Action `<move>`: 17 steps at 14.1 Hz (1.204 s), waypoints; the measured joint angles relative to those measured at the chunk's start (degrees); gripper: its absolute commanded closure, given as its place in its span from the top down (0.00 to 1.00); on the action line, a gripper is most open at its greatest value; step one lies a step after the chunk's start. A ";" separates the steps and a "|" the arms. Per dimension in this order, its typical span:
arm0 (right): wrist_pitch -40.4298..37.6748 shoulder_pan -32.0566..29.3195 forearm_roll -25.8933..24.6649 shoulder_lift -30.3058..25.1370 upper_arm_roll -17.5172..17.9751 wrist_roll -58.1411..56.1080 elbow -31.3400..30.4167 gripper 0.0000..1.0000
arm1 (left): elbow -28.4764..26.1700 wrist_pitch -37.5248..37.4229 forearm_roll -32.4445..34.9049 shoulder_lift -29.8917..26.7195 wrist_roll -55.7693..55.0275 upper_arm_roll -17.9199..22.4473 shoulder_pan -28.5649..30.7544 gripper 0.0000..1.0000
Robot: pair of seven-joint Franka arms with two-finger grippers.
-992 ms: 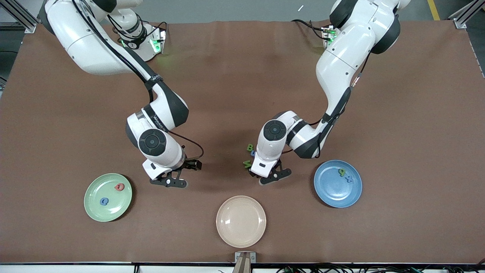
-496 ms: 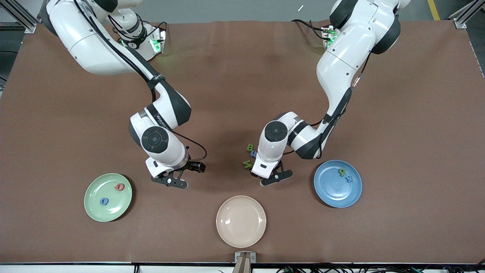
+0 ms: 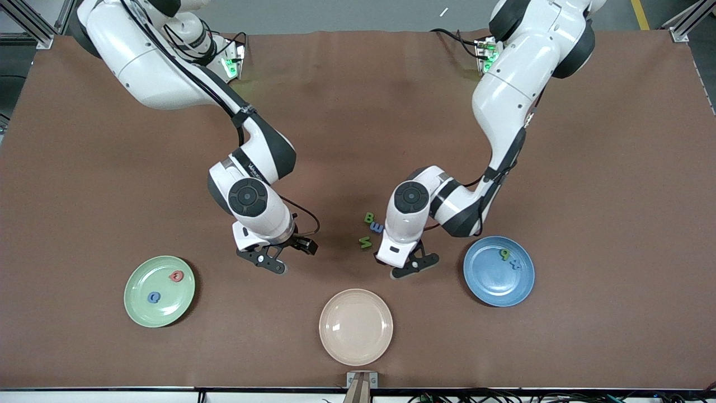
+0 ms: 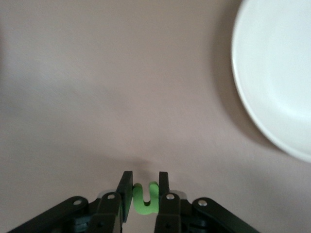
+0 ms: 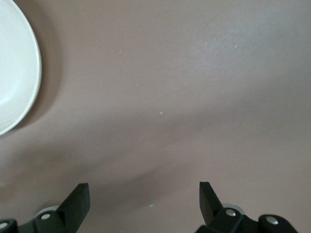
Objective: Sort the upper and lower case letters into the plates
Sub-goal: 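Drop the green u on the blue plate while the right gripper reaches N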
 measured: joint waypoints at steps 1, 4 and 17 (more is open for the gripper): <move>0.70 0.75 0.00 0.24 0.02 2.04 -0.06 0.99 | 0.00 -2.75 0.00 -1.53 0.62 0.00 1.19 0.00; 3.38 4.66 -0.07 1.51 -1.14 8.05 -0.07 0.99 | -0.06 -13.66 0.00 -5.44 8.94 0.05 5.57 0.00; 11.40 17.65 -0.07 12.73 -7.81 25.06 13.97 0.99 | -3.77 -18.54 0.00 -6.10 17.04 0.07 14.79 0.99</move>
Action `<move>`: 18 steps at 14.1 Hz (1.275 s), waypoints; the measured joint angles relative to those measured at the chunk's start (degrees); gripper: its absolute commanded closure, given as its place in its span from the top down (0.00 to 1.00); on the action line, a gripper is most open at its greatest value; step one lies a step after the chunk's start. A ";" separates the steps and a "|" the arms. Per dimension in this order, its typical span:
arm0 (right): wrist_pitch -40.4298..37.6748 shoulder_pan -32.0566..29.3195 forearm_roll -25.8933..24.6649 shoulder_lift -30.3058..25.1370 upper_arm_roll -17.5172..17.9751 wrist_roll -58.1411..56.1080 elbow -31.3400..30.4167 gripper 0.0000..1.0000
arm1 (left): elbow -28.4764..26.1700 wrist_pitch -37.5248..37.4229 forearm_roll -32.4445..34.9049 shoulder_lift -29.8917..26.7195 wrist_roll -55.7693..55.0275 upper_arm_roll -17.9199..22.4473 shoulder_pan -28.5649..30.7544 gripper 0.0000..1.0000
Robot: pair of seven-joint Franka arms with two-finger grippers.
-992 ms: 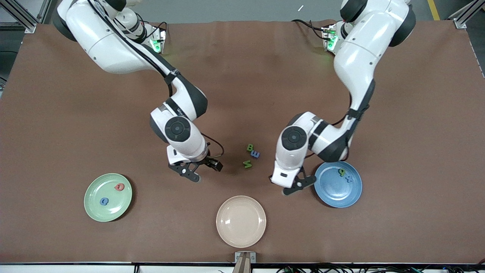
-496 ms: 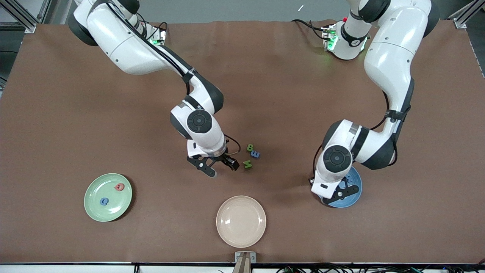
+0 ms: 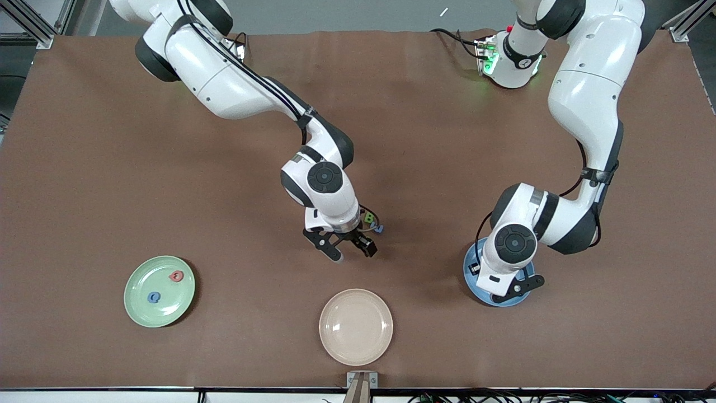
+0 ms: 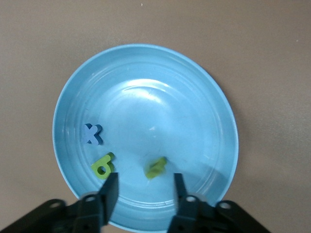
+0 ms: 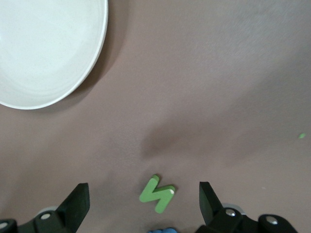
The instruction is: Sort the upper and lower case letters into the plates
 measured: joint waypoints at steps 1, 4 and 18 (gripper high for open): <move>0.95 0.04 0.00 0.74 -0.01 0.73 0.07 0.99 | 0.02 0.02 -0.07 -0.01 -0.02 -0.33 -0.09 0.99; 2.75 0.89 0.00 2.99 -0.01 1.74 0.21 0.98 | 0.24 0.02 -1.85 -0.09 -2.15 -2.48 -0.36 0.99; 3.73 2.48 0.00 4.30 -0.57 3.42 0.63 0.62 | 0.15 6.34 -4.90 0.84 -28.64 -10.15 -5.28 0.93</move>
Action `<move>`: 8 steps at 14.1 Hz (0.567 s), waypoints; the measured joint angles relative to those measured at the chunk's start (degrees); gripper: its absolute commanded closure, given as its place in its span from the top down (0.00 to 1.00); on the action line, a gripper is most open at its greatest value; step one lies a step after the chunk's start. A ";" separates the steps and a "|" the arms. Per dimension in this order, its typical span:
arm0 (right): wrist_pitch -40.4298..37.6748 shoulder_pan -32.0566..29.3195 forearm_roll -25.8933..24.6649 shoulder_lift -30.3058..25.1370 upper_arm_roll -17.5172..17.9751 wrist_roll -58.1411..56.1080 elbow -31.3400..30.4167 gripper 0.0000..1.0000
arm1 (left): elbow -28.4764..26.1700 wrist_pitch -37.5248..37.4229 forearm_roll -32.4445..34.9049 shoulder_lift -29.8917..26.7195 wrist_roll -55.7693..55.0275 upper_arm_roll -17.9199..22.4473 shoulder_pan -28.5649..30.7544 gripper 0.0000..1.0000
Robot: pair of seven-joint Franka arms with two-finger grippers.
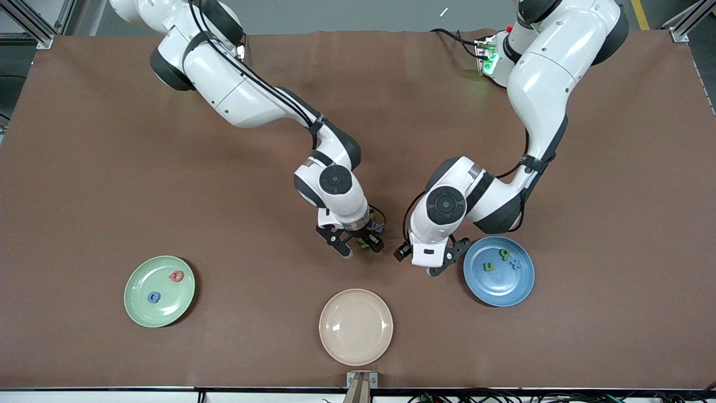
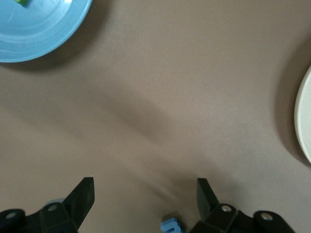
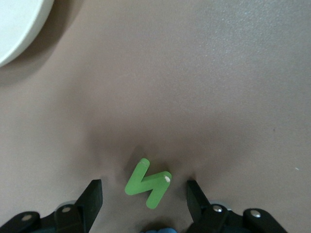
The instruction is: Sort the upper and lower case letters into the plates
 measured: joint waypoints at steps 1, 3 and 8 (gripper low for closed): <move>0.03 0.59 0.00 0.04 -0.72 0.00 0.00 0.57 | 0.00 0.00 -0.01 0.00 0.00 0.00 0.07 0.93; 0.36 1.60 0.00 0.23 -1.92 0.00 0.00 0.47 | 0.00 0.10 -0.02 0.00 0.00 0.00 0.12 0.94; 1.20 1.88 0.00 0.28 -2.23 -0.04 0.50 0.15 | 0.00 0.19 -0.03 0.00 0.00 0.00 0.12 0.94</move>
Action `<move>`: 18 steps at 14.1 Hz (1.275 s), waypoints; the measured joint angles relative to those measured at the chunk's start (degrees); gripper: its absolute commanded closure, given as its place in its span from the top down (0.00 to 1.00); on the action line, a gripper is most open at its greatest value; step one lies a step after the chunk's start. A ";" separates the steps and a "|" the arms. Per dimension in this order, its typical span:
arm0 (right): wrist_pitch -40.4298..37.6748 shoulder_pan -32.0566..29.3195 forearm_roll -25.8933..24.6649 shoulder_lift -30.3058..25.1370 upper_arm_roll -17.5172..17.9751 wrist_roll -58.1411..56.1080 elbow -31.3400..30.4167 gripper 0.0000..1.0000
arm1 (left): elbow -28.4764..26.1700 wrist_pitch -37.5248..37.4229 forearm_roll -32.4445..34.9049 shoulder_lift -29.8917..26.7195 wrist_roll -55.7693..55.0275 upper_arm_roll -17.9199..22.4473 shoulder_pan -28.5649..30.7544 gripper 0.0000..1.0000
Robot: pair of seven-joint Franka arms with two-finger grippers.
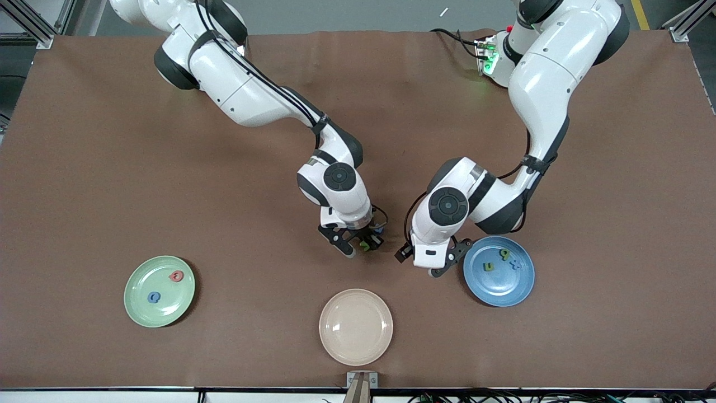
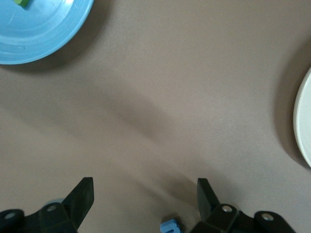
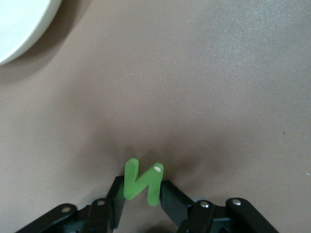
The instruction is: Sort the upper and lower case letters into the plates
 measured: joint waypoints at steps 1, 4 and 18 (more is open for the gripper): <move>-0.01 0.00 0.00 0.00 0.00 0.00 0.01 0.13 | 0.00 0.00 0.00 0.00 0.00 0.00 0.00 0.94; -0.26 -0.06 0.00 0.01 -0.30 0.00 0.23 0.05 | 0.00 0.00 0.00 0.00 0.00 0.00 0.00 0.94; -30.04 -30.06 0.03 -5.02 18.29 -37.57 3.14 0.03 | -0.12 0.14 -2.15 0.35 -2.28 -0.08 -2.72 0.85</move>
